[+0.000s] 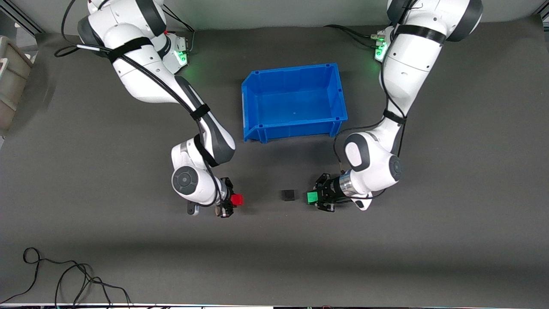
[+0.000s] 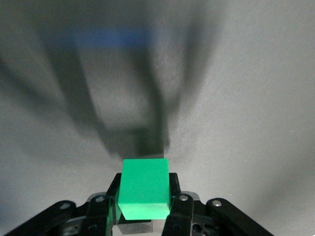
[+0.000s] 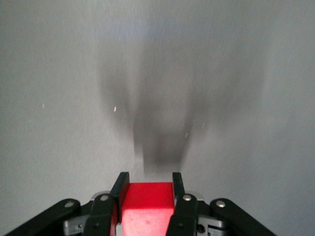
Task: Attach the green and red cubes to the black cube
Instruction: 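Carry the red cube toward the black cube while the left gripper carries green, then set the green cube beside the black cube and open the left gripper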
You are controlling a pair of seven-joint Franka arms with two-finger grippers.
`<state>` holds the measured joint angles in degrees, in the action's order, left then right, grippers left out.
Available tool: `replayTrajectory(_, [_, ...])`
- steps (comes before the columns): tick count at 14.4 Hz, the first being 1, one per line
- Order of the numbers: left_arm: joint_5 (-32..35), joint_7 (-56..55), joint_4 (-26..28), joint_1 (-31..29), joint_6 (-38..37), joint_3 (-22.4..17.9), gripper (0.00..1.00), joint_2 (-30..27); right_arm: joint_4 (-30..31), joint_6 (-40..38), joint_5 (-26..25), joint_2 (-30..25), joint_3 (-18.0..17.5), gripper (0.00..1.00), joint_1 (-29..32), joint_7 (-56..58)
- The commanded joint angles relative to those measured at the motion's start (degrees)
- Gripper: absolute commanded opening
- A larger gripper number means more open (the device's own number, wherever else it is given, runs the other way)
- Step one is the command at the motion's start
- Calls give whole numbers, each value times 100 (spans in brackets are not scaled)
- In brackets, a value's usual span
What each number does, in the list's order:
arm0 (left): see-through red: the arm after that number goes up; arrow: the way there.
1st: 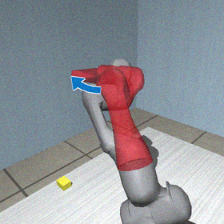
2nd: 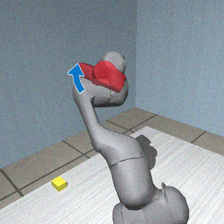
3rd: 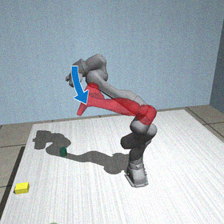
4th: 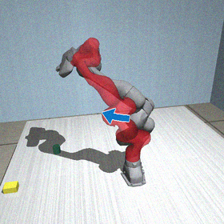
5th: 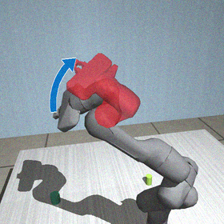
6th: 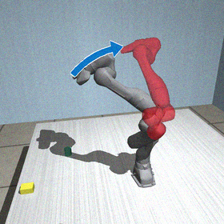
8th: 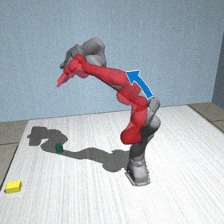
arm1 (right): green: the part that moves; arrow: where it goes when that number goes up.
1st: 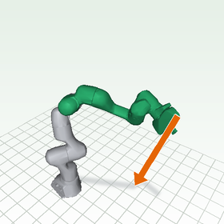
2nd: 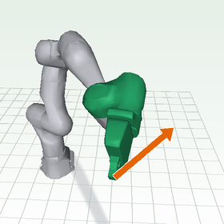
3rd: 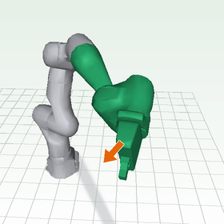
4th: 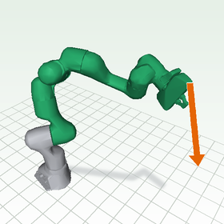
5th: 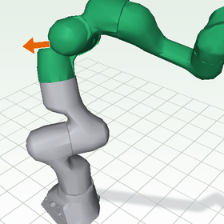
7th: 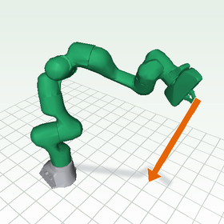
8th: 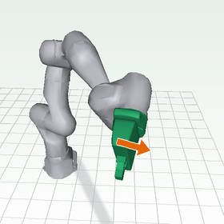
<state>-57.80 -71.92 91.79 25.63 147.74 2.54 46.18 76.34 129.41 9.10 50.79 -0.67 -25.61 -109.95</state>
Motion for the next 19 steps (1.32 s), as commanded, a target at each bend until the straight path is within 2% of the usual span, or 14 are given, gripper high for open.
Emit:
replayTrajectory(1, [-83, -252, -276, 284, 124, -105, 22, 224, -768, -135, 13, 553, 76, 0, -286, -570])
replayTrajectory(6, [-65, -551, -390, 408, 291, -105, 23, 286, -1182, -135, -444, 1002, 84, 0, -690, -1326])
replayTrajectory(15, [-74, -771, -504, 566, 378, -105, 25, 356, -1252, -126, -471, 1082, 84, 0, -1095, -1924])
replayTrajectory(16, [-65, -771, -504, 583, 379, -105, 30, 365, -1331, -126, -471, 1134, 84, 0, -1095, -1960])
replayTrajectory(17, [-22, -745, -504, 610, 379, -105, 62, 356, -1419, -126, -471, 1196, 93, 0, -1095, -1969])
replayTrajectory(18, [-4, -666, -504, 610, 379, -105, 100, 356, -1463, -126, -471, 1222, 93, 0, -1095, -1969])
replayTrajectory(19, [5, -665, -504, 610, 370, -105, 100, 356, -1533, -126, -471, 1275, 102, 0, -1095, -1960])
